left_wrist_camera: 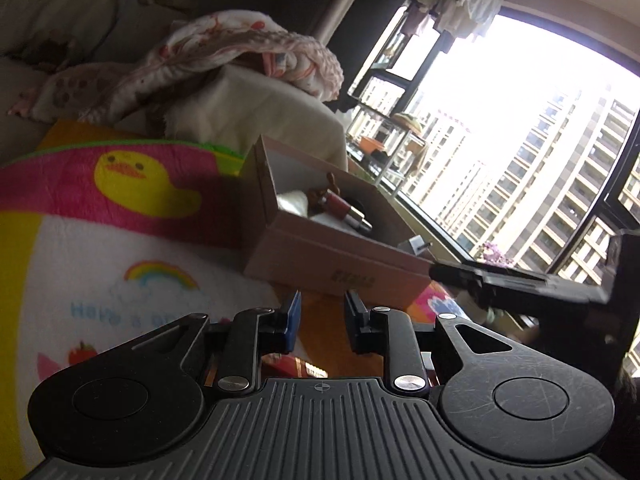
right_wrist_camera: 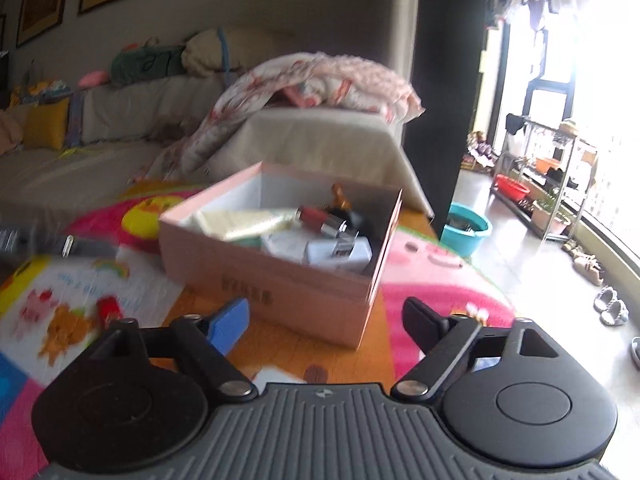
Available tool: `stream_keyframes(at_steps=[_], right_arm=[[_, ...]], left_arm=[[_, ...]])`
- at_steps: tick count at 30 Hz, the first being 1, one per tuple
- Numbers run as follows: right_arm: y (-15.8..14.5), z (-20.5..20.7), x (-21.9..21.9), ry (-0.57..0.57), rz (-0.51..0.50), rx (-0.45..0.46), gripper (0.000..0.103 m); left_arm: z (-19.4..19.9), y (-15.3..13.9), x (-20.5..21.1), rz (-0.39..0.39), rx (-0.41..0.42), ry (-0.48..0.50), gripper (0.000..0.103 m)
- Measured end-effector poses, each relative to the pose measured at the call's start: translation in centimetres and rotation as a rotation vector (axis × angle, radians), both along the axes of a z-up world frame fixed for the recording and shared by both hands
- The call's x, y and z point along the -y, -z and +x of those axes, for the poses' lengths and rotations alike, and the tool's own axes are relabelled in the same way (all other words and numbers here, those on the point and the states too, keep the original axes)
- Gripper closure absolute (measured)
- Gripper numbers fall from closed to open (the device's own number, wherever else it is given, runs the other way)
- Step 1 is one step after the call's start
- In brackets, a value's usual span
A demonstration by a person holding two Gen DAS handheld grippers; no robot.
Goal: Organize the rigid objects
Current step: 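Grasp the red lighter on the mat with the left gripper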
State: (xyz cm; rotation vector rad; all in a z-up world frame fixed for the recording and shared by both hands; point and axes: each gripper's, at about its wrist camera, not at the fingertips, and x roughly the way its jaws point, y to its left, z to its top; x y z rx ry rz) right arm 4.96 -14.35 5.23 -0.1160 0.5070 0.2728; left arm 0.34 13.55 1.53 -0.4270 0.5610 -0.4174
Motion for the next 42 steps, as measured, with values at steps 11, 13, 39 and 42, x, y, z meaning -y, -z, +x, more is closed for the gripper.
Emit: stream_keyframes(at_steps=[11, 13, 39, 42], right_arm=[[-1.2, 9.5, -4.4, -0.112, 0.125, -0.143, 0.061], [-0.9, 9.4, -5.4, -0.172, 0.144, -0.190, 0.061], [4.9, -5.2, -0.2, -0.082, -0.105, -0.107, 0.018], [5.3, -4.6, -0.3, -0.067, -0.116, -0.137, 0.018]], left_arm=[[-1.4, 1.5, -0.9, -0.006, -0.086, -0.056, 0.077], [-1.5, 1.6, -1.3, -0.007, -0.101, -0.076, 0.077], [2.3, 1.2, 7.8, 0.278, -0.130, 0.084, 0.076], [1.6, 1.1, 8.7, 0.351, -0.103, 0.107, 0.075]])
